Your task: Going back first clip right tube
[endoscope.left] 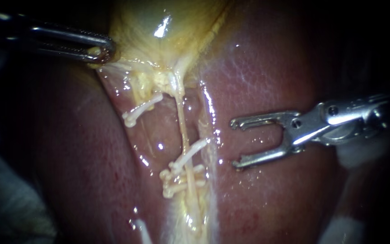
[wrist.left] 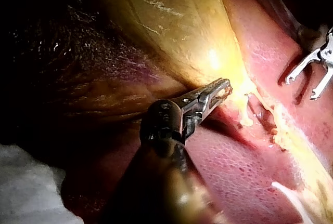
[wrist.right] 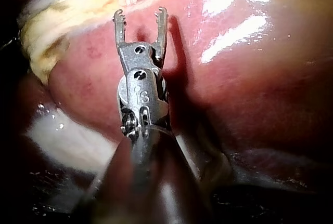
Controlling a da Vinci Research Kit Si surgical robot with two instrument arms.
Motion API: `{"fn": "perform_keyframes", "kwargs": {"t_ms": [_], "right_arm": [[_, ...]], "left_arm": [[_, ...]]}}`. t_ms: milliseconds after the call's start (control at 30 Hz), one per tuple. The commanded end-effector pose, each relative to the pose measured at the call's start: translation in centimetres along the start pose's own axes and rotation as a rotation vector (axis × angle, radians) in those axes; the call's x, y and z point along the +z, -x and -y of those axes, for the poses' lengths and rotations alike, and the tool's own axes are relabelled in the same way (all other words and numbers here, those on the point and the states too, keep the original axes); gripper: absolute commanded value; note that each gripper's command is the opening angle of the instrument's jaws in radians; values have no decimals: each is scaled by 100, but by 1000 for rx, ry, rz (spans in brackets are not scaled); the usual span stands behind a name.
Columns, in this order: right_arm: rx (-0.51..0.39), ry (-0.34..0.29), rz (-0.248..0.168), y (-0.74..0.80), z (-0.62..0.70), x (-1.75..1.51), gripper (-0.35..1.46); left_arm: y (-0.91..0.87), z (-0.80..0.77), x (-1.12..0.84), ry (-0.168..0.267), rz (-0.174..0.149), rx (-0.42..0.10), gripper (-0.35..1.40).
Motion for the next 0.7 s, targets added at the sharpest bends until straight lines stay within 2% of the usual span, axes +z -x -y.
{"fn": "perform_keyframes", "kwargs": {"t_ms": [33,167,300,567,700], "right_arm": [[-3,5,0,-1,0,-2,50],[-12,10,0,-5,2,-6,50],[-16,14,0,-7,4,-7,50],[-11,24,1,-9,5,-7,50],[-11,25,1,-9,6,-6,50]], "left_arm": [[0,0,0,0,0,0,-35],[1,0,2,1,1,0,-35],[8,-1,14,7,4,4,-35],[24,5,60,31,21,-1,-35],[27,12,72,34,27,-7,-35]]}}
